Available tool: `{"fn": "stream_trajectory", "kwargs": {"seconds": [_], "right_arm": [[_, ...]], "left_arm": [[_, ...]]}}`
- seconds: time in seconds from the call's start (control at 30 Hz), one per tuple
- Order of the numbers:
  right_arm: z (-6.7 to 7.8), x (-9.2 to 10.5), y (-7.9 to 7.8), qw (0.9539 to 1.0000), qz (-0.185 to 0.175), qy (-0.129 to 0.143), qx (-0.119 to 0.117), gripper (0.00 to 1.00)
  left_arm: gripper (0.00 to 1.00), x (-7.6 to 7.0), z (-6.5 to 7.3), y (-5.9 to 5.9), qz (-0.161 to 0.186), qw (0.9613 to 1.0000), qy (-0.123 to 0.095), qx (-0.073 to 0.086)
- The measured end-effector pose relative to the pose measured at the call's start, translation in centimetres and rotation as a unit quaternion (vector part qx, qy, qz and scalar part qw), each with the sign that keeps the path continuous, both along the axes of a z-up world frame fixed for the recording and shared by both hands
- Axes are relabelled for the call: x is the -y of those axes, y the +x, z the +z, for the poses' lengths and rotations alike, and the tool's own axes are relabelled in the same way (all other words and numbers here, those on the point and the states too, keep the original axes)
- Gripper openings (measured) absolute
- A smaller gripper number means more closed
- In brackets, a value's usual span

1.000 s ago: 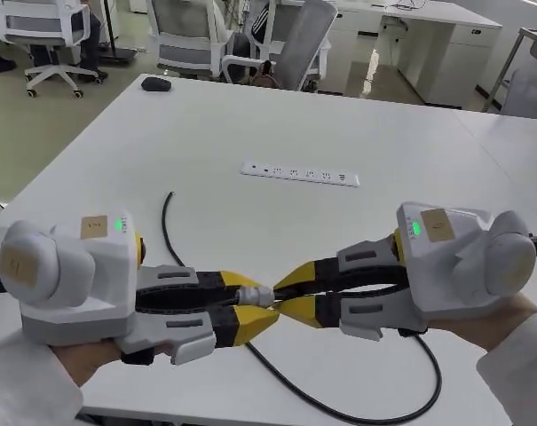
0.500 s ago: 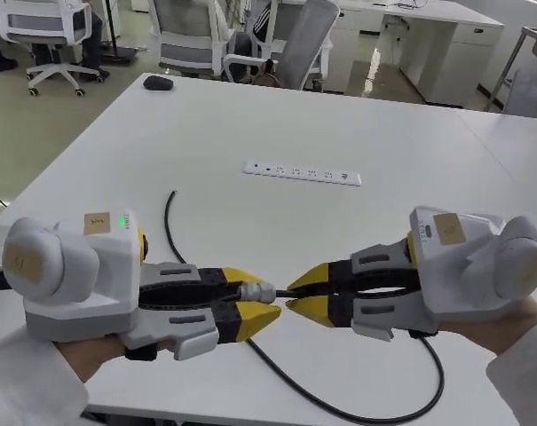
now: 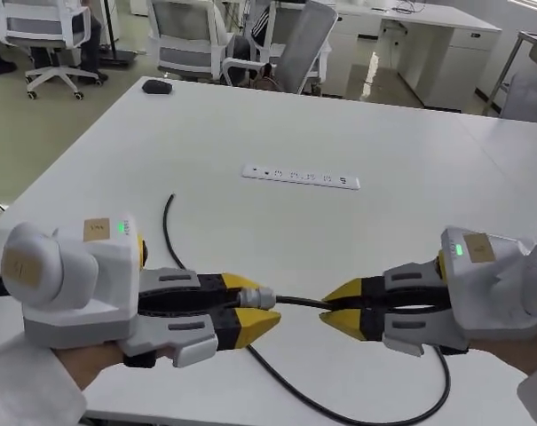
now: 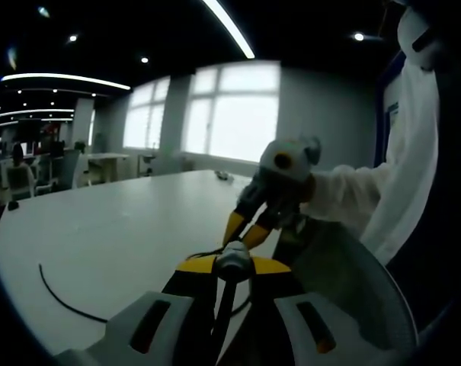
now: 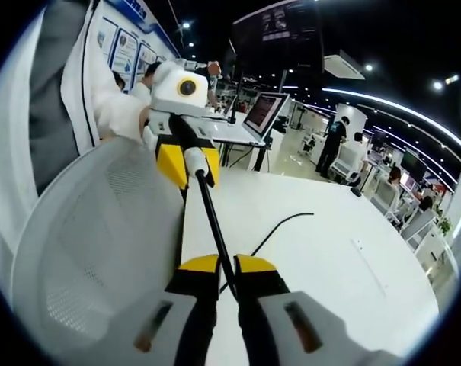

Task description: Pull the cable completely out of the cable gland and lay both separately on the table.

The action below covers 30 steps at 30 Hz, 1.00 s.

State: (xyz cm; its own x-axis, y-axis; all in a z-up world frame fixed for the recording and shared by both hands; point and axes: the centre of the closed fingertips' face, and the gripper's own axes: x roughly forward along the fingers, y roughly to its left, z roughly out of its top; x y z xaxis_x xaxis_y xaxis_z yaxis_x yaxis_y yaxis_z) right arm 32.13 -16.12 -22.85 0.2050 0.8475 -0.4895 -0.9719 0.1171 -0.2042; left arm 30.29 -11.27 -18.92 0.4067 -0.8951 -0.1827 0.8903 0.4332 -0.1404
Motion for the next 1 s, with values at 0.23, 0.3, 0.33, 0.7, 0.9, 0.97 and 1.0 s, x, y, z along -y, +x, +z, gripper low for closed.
{"fn": "stream_trajectory", "kwargs": {"seconds": [0.23, 0.3, 0.33, 0.7, 0.9, 0.97, 1.0], "right_arm": [[-0.3, -0.1, -0.1, 1.0, -0.004, -0.002, -0.006, 0.06], [-0.4, -0.2, 0.0, 1.0, -0.003, -0.006, -0.005, 0.06], [-0.4, -0.3, 0.0, 0.9999, -0.002, -0.011, -0.007, 0.06], [2.0, -2.4, -0.5, 0.9996, 0.023, 0.013, 0.006, 0.1], [3.6, -4.6, -2.1, 0.9967, 0.074, 0.021, 0.024, 0.15], [3.6, -5.0, -2.2, 0.9963, 0.079, 0.02, 0.027, 0.14], [3.6, -5.1, -2.2, 0.9962, 0.08, 0.019, 0.027, 0.14]], "left_arm": [[0.17, 0.0, -0.1, 0.0, -0.001, 1.0, 0.003, 0.0], [0.17, 0.0, -0.1, 0.0, -0.001, 1.0, 0.003, -0.001], [0.17, 0.0, -0.1, 0.0, -0.002, 1.0, 0.003, -0.001], [0.17, 0.3, -0.4, -0.3, -0.008, 0.9999, 0.014, 0.001], [0.17, 0.2, -0.4, -0.2, -0.005, 0.9999, 0.013, 0.0], [0.17, 0.2, -0.3, -0.2, -0.006, 0.9999, 0.012, 0.001], [0.17, 0.3, -0.3, -0.2, -0.007, 0.9999, 0.013, 0.001]]}}
